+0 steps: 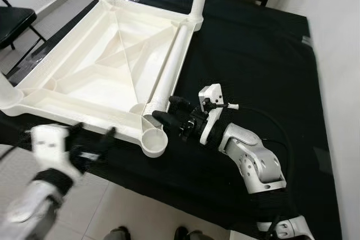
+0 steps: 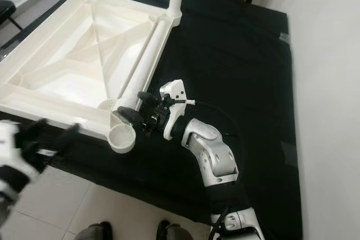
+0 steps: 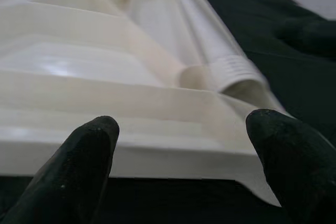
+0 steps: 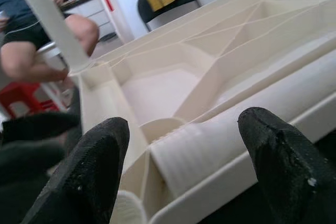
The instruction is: Building children table
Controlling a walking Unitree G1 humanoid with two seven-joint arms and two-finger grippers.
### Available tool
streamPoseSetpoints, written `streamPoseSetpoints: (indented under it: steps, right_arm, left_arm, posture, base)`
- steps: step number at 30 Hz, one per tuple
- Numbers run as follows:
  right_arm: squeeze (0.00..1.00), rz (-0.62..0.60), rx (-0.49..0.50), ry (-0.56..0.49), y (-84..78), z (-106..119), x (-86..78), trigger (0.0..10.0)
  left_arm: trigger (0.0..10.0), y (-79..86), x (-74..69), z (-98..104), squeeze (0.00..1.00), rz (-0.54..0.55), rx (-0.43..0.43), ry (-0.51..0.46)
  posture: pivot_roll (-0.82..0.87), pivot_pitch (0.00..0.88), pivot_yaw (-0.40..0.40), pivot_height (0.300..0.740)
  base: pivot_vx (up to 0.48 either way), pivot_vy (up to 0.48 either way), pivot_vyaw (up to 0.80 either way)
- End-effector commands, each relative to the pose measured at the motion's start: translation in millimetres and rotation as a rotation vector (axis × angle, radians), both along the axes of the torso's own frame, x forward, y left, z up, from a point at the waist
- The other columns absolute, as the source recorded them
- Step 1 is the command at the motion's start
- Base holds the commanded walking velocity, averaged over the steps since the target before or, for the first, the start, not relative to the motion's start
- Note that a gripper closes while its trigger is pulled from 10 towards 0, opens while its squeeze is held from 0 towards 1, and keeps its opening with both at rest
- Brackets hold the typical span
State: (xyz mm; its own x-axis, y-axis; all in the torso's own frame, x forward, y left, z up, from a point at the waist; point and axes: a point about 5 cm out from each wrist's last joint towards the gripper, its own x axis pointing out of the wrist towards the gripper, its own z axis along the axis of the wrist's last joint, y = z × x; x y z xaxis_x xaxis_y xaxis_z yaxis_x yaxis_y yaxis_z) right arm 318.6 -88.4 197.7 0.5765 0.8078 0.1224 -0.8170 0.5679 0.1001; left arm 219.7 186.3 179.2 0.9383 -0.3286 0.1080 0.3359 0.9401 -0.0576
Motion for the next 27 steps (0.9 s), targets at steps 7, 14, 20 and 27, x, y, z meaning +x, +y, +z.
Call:
streamPoseSetpoints:
  steps: [7,14,20,27]
  right_arm:
    - [0.00,0.095,0.008,-0.025,-0.4,-3,-14.3,10.0]
    - [0.00,0.139,-0.025,-0.048,-0.8,-2,-16.0,10.0]
    - [0.00,0.274,-0.080,-0.065,-6.7,-1,-24.6,10.0]
    - [0.00,0.499,-0.292,-0.076,-9.9,-9,-38.0,10.0]
  left_arm:
    - [10.0,-24.8,-3.9,-12,0.00,-0.144,0.002,0.076]
    - [10.0,-37.4,-10.7,-16,0.00,-0.253,0.000,0.111]
    - [10.0,-40.6,-20.4,-19,0.00,-0.345,-0.012,0.146]
    - [10.0,-40.6,-24.0,-28,0.00,-0.375,0.021,0.193]
  posture:
    - [0.08,0.197,-0.088,0.740]
    - [0.09,0.201,-0.090,0.740]
    - [0.08,0.201,-0.091,0.740]
    - [0.09,0.209,-0.083,0.740]
  base:
    - [0.000,0.480,0.00]
    - [0.000,0.206,0.00]
    - [0.000,0.000,0.00]
    - [0.000,0.000,0.00]
